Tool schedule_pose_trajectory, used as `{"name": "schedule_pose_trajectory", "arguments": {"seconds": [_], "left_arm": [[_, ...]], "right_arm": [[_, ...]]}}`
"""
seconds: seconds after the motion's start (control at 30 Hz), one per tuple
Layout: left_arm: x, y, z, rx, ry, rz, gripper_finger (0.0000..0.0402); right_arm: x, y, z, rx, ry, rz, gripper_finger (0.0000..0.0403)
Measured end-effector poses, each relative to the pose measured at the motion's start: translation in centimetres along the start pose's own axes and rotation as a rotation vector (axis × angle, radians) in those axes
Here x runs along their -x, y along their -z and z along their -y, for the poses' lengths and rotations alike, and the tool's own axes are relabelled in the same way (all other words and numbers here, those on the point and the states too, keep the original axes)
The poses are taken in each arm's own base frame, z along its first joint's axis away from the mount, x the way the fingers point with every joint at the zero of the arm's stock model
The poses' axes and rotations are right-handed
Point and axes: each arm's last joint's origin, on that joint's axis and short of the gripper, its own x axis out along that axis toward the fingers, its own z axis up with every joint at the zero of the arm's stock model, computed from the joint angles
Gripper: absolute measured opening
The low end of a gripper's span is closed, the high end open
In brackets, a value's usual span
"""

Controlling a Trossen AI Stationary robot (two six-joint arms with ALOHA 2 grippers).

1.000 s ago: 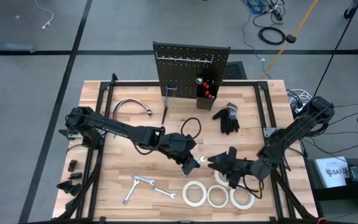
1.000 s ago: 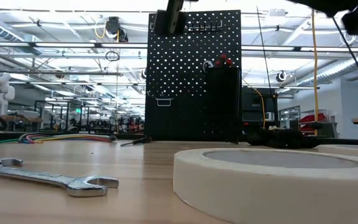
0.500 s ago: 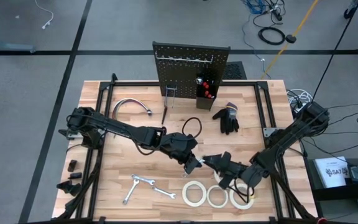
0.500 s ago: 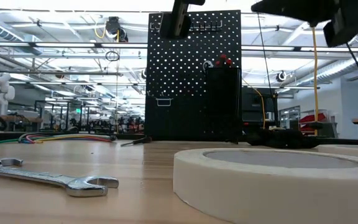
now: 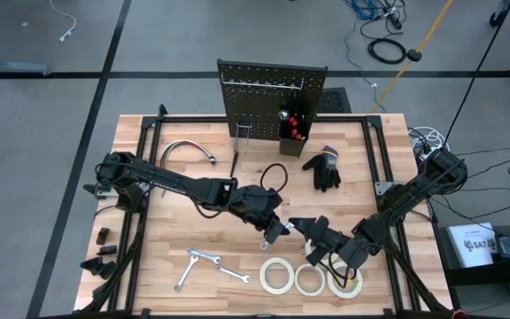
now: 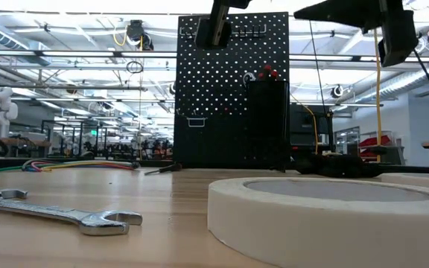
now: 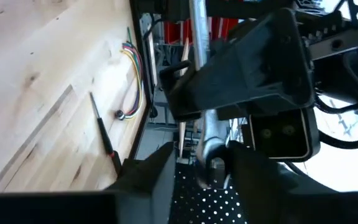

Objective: Hang tools onto peg board
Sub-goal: Hang the silver wrench on the peg board

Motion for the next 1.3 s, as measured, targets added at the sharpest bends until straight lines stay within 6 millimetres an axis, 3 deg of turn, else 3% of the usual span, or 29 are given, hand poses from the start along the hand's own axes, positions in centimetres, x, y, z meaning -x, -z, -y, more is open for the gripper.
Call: {"name": "schedule_pose_trajectory", "arguments": {"seconds": [0.27,0.43,0.63,0.87,1.03,1.17,1.3], "left_arm": [[0.1,-0.6,-0.4,-0.025,-0.021,0.035,0.0056],[0.9,-1.9,-1.3,-0.120,-0.004,-0.006,0.0112],[4.3,-4.0,-2.4,-0.235,-0.071,-0.025,0.0136],[8.4,-4.7,-1.3,-0.352,-0.153,0.057,0.0137],[10.0,-3.0,1.6,-0.557,-0.178,0.145,0.0137],[10.9,-0.3,4.3,-0.639,-0.236,0.231,0.0137],[13.5,2.6,6.7,-0.744,-0.331,0.324,0.0137]], "right_arm": [[0.0,0.0,0.3,-0.073,0.013,0.010,0.0014],[0.1,-0.1,0.0,-0.263,0.000,0.008,0.0008],[1.3,0.4,0.1,-0.500,-0.073,0.047,0.0007],[2.4,5.2,1.6,-1.039,-0.537,0.034,0.0007],[2.7,7.6,2.4,-1.231,-0.560,0.050,0.0007],[2.4,9.6,2.5,-1.398,-0.444,0.122,0.0007],[2.0,11.6,2.3,-1.625,-0.263,0.285,0.0007]]}}
